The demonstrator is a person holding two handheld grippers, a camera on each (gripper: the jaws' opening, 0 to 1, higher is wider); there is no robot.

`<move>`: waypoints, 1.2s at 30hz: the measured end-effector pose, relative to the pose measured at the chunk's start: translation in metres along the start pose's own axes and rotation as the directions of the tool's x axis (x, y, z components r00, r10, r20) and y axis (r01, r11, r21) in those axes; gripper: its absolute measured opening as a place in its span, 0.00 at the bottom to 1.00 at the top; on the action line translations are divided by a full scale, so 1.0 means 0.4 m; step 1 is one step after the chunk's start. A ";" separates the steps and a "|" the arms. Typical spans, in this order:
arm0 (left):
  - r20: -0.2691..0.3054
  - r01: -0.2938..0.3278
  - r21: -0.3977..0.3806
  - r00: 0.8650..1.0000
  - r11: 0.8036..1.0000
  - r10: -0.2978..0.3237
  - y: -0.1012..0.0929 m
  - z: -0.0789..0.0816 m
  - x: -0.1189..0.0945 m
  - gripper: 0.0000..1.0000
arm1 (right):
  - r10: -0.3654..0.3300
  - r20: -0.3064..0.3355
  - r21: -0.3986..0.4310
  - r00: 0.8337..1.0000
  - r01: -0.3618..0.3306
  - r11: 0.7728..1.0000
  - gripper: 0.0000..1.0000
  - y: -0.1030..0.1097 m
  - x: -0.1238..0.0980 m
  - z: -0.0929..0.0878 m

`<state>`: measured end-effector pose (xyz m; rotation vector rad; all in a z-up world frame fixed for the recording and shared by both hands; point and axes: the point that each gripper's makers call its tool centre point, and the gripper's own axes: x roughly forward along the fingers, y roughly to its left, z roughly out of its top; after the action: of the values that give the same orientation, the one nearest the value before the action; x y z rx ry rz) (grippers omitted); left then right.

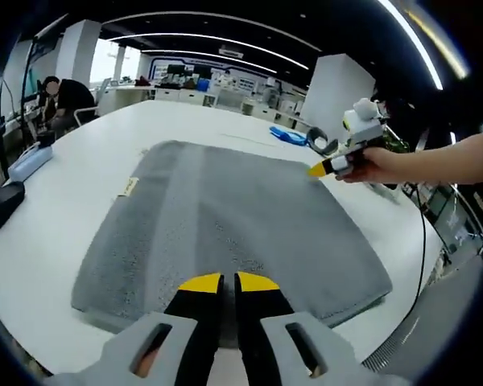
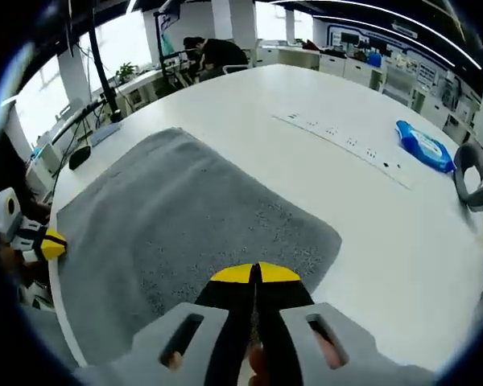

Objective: Fold the towel on the table until its edges align and the towel forms a compact rectangular stack.

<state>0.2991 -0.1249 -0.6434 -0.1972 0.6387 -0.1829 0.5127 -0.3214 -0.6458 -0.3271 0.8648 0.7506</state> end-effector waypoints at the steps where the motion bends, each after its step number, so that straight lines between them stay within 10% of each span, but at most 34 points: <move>1: -0.008 -0.002 -0.002 1.000 1.000 0.002 -0.002 -0.005 0.000 0.06 | 0.003 -0.011 -0.007 1.000 -0.003 1.000 0.00 0.002 0.003 -0.005; 36: -0.199 0.044 0.147 0.980 0.988 -0.014 -0.076 -0.017 0.059 0.00 | -0.083 -0.065 -0.072 0.994 0.078 0.994 0.00 -0.062 -0.023 -0.082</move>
<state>0.3100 -0.1605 -0.6550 -0.0426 0.8168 -0.2801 0.5079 -0.3609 -0.6598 -0.4490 0.8853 0.6987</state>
